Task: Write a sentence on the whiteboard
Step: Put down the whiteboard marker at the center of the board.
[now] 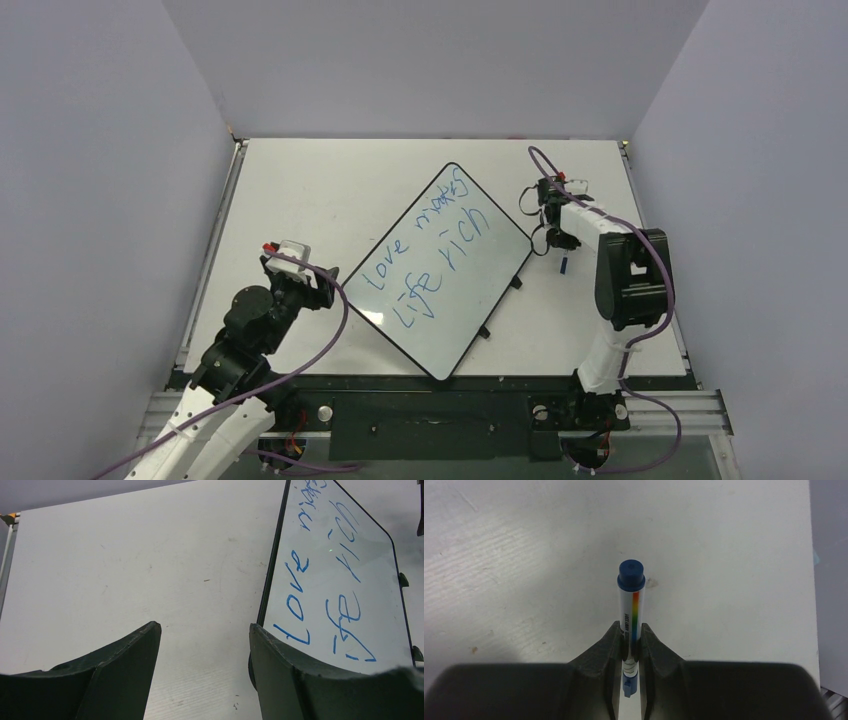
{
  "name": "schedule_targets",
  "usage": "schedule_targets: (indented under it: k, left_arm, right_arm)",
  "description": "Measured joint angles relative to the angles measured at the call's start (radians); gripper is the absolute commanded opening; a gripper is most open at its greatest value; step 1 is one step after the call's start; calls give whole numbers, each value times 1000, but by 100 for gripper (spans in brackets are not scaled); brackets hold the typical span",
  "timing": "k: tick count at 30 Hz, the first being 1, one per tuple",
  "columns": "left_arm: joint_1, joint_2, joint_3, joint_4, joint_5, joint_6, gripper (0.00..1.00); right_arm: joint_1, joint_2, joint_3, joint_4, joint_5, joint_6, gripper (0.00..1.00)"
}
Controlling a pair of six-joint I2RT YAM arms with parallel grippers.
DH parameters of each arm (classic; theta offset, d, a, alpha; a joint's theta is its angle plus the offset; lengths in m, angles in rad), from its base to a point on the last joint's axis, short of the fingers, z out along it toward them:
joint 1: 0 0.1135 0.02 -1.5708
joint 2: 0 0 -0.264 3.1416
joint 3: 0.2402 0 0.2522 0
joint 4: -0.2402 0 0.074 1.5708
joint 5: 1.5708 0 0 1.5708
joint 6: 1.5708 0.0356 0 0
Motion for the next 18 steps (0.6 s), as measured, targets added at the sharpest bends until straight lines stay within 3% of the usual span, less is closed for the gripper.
schedule_targets:
  k: [3,5,6,8,18]
  left_arm:
    - [0,0,0,0,2,0,63]
    - [0,0,0,0,2,0,63]
    - [0,0,0,0,3,0,63]
    - [0,0,0,0,3,0,63]
    - [0,8,0,1,6,0,63]
  right_arm:
    - [-6,29,2,-14,-25,-3,25]
    - [-7,32,2,-23,-32,-5,42]
    - [-7,32,3,-27,-33,-5,58]
    - [-7,31,6,-29,-32,-5,79]
    - [6,-145,39,-77,-29,-11,85]
